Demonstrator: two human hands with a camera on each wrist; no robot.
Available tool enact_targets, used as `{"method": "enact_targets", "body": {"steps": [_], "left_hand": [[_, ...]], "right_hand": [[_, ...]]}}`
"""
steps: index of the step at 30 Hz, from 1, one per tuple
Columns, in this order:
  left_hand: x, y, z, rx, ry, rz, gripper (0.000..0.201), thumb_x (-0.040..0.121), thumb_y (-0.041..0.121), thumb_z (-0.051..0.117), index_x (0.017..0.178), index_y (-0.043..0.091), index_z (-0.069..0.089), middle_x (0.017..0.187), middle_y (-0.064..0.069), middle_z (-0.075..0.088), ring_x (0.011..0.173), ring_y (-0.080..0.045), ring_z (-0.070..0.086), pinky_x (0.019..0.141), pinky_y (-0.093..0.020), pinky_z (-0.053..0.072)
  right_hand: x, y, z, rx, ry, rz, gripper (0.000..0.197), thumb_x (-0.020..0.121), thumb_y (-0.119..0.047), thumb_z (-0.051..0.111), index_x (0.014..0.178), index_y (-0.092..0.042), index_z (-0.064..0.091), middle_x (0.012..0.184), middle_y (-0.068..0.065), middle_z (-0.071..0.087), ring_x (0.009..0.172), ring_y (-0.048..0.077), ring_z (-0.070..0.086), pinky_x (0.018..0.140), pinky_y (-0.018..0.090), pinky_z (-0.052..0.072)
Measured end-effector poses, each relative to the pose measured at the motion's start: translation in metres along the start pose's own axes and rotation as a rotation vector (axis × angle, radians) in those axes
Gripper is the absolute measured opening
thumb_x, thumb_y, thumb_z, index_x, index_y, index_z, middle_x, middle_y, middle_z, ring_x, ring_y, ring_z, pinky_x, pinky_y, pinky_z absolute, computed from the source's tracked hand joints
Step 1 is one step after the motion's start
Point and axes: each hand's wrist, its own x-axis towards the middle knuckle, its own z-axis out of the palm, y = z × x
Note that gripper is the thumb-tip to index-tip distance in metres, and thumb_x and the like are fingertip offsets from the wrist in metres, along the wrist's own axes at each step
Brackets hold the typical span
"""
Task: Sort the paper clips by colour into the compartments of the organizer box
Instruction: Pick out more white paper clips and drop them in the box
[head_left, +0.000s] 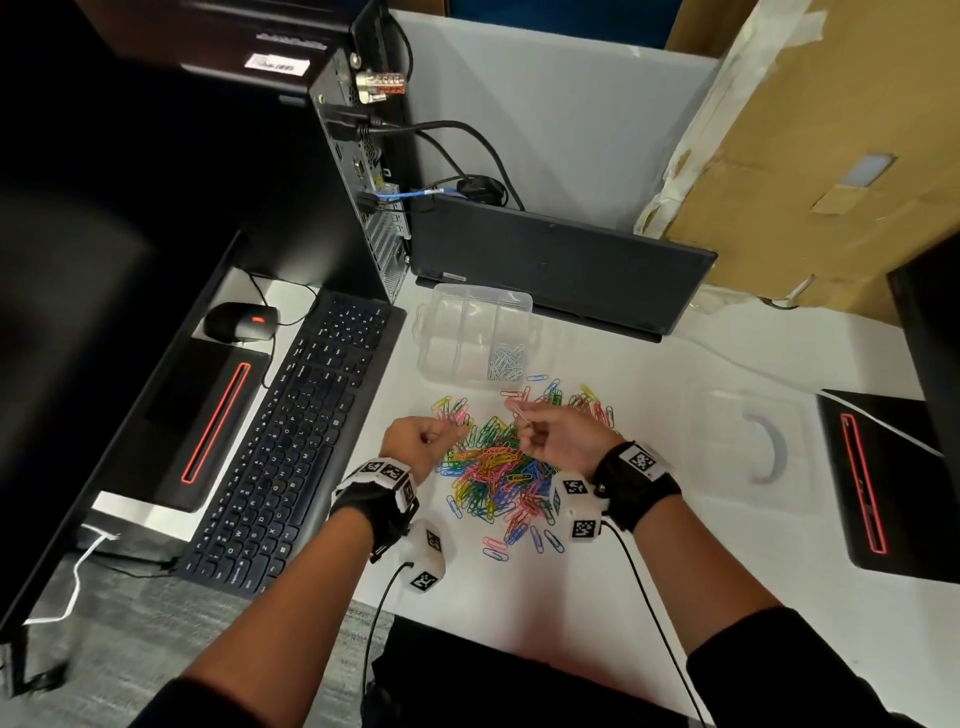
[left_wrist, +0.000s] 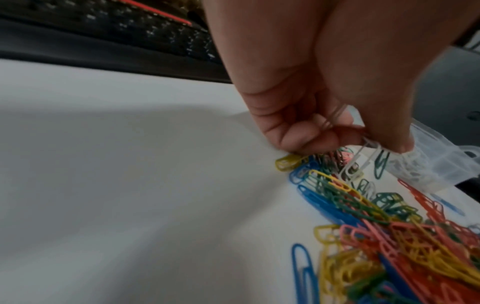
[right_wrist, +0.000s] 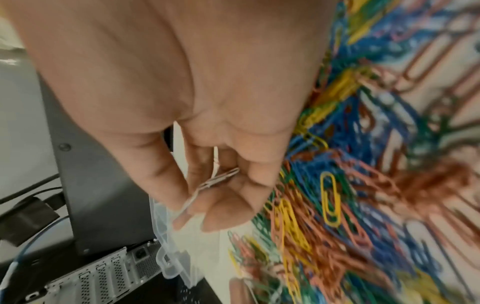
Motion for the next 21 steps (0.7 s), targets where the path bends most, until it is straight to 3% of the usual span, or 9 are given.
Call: {"method": "enact_targets", "body": {"steps": [2,5,7,9,12,14,17,19,21], "left_hand": [[-0.002,0.0,-0.002,-0.064,0.004,-0.012,0.04,0.082,0.043,0.071,0.071,0.006,0.066,0.062,-0.005,0.059,0.056,-0.012,0.052,0.068,-0.021,0.048],[-0.005,0.002,-0.005,-0.21,0.026,-0.041,0.03,0.083,0.034,0.072,0.09,0.005,0.072,0.067,-0.007,0.067,0.051,-0.01,0.052,0.055,-0.02,0.048],[-0.005,0.001,-0.008,-0.261,0.038,-0.029,0.018,0.088,0.02,0.069,0.099,0.006,0.072,0.076,-0.008,0.072,0.051,-0.006,0.056,0.052,-0.015,0.048],[-0.004,0.001,-0.009,-0.303,0.036,-0.025,0.015,0.09,0.012,0.066,0.102,0.006,0.071,0.084,-0.01,0.074,0.056,-0.008,0.059,0.051,-0.015,0.048],[-0.004,0.001,-0.01,-0.341,0.021,-0.032,0.015,0.09,-0.001,0.062,0.101,0.006,0.069,0.075,-0.01,0.069,0.056,-0.011,0.059,0.051,-0.017,0.048],[-0.003,0.001,-0.01,-0.384,-0.003,-0.052,0.019,0.088,-0.007,0.061,0.096,0.009,0.069,0.078,-0.017,0.068,0.064,-0.018,0.064,0.058,-0.022,0.053],[-0.002,-0.001,-0.01,-0.405,-0.03,-0.069,0.022,0.088,-0.009,0.06,0.097,0.009,0.068,0.086,-0.017,0.07,0.082,-0.021,0.069,0.071,-0.027,0.057],[-0.003,0.004,-0.01,-0.425,-0.032,-0.1,0.026,0.09,-0.014,0.052,0.095,0.006,0.067,0.087,-0.017,0.068,0.082,-0.021,0.067,0.069,-0.024,0.057],[-0.007,0.014,-0.013,-0.476,-0.054,-0.113,0.033,0.089,-0.023,0.04,0.093,0.0,0.064,0.081,-0.018,0.064,0.069,-0.023,0.06,0.06,-0.022,0.052]], "right_hand": [[0.002,0.006,0.006,0.064,-0.025,0.024,0.017,0.091,-0.006,0.057,0.107,-0.003,0.06,0.081,0.006,0.056,0.07,0.017,0.054,0.068,0.029,0.054],[0.008,0.012,0.016,-0.074,0.016,-0.03,0.014,0.091,-0.017,0.062,0.098,-0.005,0.063,0.082,0.006,0.06,0.071,0.017,0.057,0.07,0.031,0.053],[0.013,0.013,0.025,-0.407,0.1,-0.138,0.018,0.092,-0.024,0.065,0.092,-0.006,0.068,0.078,0.002,0.063,0.071,0.015,0.058,0.067,0.027,0.051],[0.018,0.012,0.033,-0.922,0.205,-0.26,0.021,0.089,-0.031,0.068,0.093,-0.011,0.072,0.081,-0.004,0.067,0.075,0.012,0.061,0.071,0.023,0.05],[0.029,0.012,0.042,-1.368,0.378,-0.35,0.024,0.083,-0.037,0.075,0.081,-0.014,0.077,0.079,-0.005,0.073,0.076,0.009,0.067,0.07,0.017,0.05],[0.036,0.015,0.047,-1.512,0.464,-0.323,0.035,0.08,-0.042,0.074,0.063,-0.012,0.073,0.061,-0.002,0.069,0.061,0.011,0.065,0.057,0.019,0.051],[0.042,0.021,0.054,-1.602,0.548,-0.284,0.037,0.076,-0.048,0.076,0.067,-0.013,0.076,0.062,-0.001,0.07,0.058,0.013,0.064,0.055,0.024,0.052],[0.043,0.024,0.057,-1.583,0.579,-0.274,0.032,0.076,-0.044,0.077,0.071,-0.012,0.077,0.064,0.0,0.07,0.057,0.013,0.063,0.053,0.022,0.048],[0.045,0.024,0.058,-1.564,0.58,-0.258,0.026,0.077,-0.037,0.076,0.074,-0.012,0.078,0.066,0.001,0.071,0.061,0.015,0.065,0.059,0.025,0.054]]}}
